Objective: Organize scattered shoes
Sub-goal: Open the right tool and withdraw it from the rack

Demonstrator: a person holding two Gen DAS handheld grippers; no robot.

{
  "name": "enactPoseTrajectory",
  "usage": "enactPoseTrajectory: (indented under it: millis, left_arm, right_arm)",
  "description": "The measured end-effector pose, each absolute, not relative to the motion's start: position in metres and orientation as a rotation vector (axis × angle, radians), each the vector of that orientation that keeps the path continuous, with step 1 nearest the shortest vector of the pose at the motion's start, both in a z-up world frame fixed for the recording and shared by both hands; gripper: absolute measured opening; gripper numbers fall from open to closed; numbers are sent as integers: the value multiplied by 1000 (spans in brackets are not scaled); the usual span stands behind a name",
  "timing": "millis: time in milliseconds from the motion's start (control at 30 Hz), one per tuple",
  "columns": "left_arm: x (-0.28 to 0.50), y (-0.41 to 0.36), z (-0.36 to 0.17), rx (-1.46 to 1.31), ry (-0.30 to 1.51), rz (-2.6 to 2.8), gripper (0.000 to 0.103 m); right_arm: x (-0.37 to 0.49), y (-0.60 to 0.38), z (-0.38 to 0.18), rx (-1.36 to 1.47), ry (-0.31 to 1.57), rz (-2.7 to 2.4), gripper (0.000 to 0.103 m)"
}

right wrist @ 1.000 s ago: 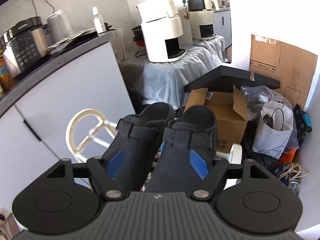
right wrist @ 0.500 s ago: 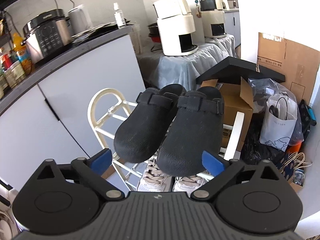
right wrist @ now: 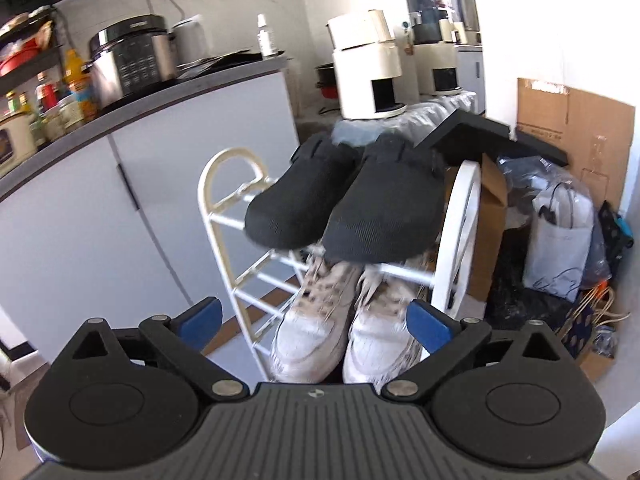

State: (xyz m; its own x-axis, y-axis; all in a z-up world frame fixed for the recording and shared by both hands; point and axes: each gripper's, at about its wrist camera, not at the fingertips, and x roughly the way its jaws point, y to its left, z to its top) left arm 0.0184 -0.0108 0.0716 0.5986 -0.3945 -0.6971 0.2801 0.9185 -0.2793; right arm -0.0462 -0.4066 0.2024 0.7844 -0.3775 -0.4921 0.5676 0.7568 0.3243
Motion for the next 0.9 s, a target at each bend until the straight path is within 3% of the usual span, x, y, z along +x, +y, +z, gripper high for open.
enactPoseTrajectory:
  millis: [333, 900]
  left_arm:
    - [2, -21, 79, -148, 784, -384, 97]
    - [-2, -45, 70, -53, 746, -365, 102]
  right_arm:
    - [-60, -372, 150, 451, 394, -470, 103]
    - [-54, -319, 89, 434, 424, -348, 103]
